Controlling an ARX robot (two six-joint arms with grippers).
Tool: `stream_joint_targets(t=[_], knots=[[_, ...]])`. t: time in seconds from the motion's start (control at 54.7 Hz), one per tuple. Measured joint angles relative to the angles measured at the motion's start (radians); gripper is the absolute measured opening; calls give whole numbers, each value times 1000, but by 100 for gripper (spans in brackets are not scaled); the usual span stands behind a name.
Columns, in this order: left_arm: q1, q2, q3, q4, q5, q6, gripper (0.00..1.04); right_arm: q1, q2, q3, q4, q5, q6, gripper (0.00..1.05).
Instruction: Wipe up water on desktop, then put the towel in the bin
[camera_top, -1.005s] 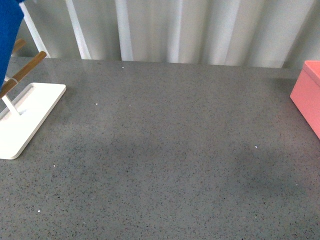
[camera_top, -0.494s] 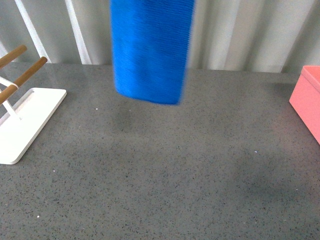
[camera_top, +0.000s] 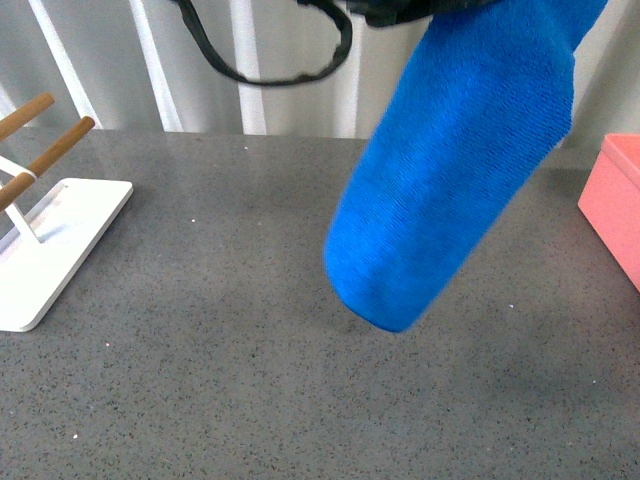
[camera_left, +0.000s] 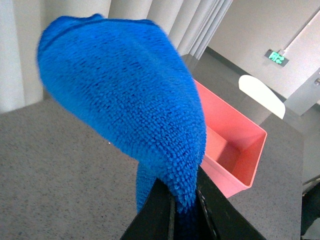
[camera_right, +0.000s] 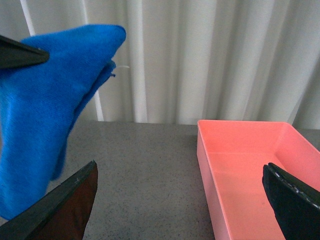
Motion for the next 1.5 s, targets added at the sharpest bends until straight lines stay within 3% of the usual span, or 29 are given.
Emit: stream_joint_targets(t=[0.402, 0.64, 0.676, 0.749, 0.768, 0.823, 0.859, 1.005, 1.225, 1.371, 1.499], knots=[[-48, 102, -70, 387, 76, -291, 4, 0, 0, 0, 0, 0, 0, 98], [-47, 116, -74, 428, 72, -365, 4, -4, 5, 2, -6, -9, -2, 98], [-47, 118, -74, 428, 70, -367, 4, -37, 36, 28, -75, -138, -29, 98], [-47, 124, -74, 430, 67, -370, 4, -133, 204, 125, -286, -488, -134, 98], [-48, 124, -74, 430, 66, -370, 4, -135, 214, 129, -295, -488, -134, 98], [-52, 124, -74, 428, 67, -370, 4, -143, 311, 159, -318, -658, -194, 98], [-54, 124, -74, 424, 63, -370, 4, -142, 363, 181, -288, -690, -232, 98], [-55, 124, -74, 416, 48, -377, 4, -119, 647, 288, -71, -657, -378, 98], [-68, 120, -74, 404, 32, -386, 4, -19, 977, 321, 142, -506, -504, 98], [-72, 100, -76, 405, 35, -390, 4, -25, 1048, 321, 347, -460, -399, 98], [-72, 88, -76, 407, 38, -399, 4, -61, 1041, 317, 467, -481, -254, 98]])
